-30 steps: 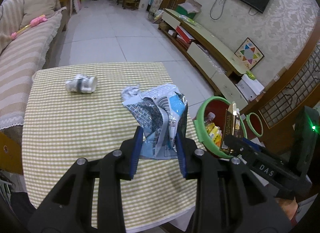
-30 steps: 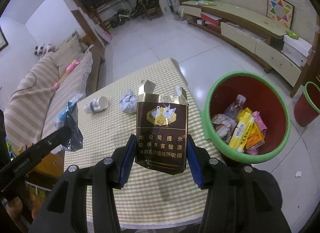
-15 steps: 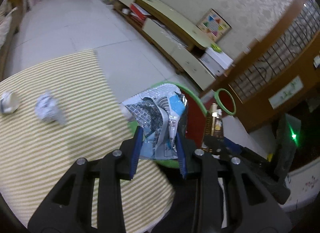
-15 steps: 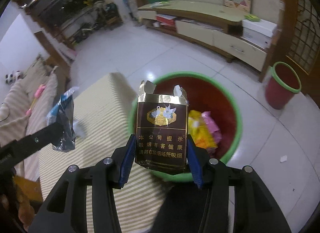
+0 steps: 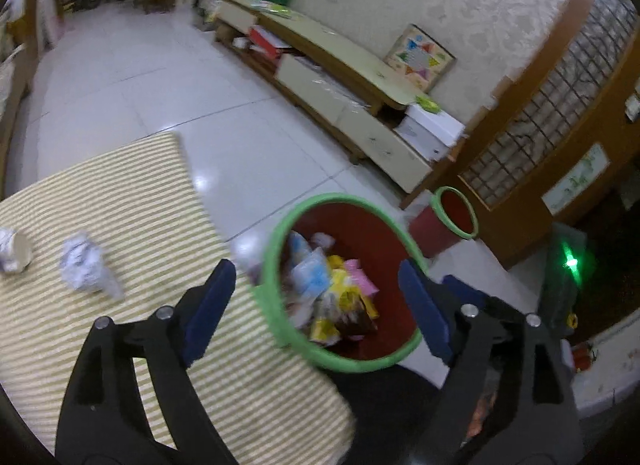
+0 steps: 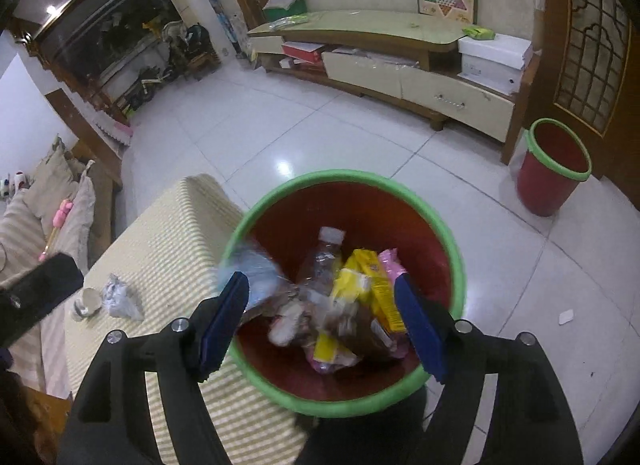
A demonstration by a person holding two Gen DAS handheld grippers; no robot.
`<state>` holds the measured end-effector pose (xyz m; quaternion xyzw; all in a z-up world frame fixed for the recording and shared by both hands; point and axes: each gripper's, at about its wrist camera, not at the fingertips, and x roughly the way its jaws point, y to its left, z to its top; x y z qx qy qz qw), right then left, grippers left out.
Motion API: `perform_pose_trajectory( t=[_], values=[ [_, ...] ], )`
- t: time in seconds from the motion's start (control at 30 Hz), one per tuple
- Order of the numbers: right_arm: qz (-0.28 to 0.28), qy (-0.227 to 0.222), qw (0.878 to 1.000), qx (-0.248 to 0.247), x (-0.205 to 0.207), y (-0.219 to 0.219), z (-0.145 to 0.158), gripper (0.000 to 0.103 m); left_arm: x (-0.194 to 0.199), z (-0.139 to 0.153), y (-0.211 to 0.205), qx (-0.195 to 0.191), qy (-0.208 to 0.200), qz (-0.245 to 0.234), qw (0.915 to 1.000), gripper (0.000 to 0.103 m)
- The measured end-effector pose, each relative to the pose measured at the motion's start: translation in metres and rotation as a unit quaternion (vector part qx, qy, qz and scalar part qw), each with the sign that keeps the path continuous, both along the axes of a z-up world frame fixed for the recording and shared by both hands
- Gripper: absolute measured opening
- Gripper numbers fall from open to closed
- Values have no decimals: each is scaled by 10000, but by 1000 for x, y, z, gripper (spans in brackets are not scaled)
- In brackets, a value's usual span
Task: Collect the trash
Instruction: 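Open both tools over the green bin to drop the wrapper and pack, then grasp the crumpled white paper with the right tool while the left tool grasps the paper cup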
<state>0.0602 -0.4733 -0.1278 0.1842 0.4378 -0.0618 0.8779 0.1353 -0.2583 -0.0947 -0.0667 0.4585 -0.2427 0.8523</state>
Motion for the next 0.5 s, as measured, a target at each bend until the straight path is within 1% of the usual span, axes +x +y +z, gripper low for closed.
perform_pose_trajectory(
  t=[0.07, 0.1, 0.17, 0.2, 0.33, 0.4, 0.47, 0.5],
  values=[
    [190, 10, 9998, -19, 3, 18, 1, 73, -3, -7, 31, 59, 122, 419, 9990, 83],
    [298, 13, 9996, -3, 5, 27, 0, 73, -4, -10, 41, 89, 155, 543, 9984, 83],
    [673, 82, 9977, 44, 14, 58, -4, 73, -15, -19, 73, 219, 220, 881, 9956, 83],
    [816, 123, 9966, 38, 20, 70, -6, 73, -24, -25, 90, 346, 242, 1046, 9936, 83],
    [1641, 263, 9861, -9, 49, 146, -19, 73, -51, -43, 144, 721, 419, 1451, 9859, 83],
    [1988, 321, 9795, -73, 66, 181, -26, 74, -60, -50, 171, 717, 558, 1702, 9812, 83],
    [2258, 442, 9731, -95, 89, 217, -38, 74, -65, -56, 202, 501, 757, 2054, 9745, 83],
    [2363, 522, 9702, -87, 101, 236, -47, 74, -66, -57, 210, 446, 797, 2156, 9722, 83]
  ],
)
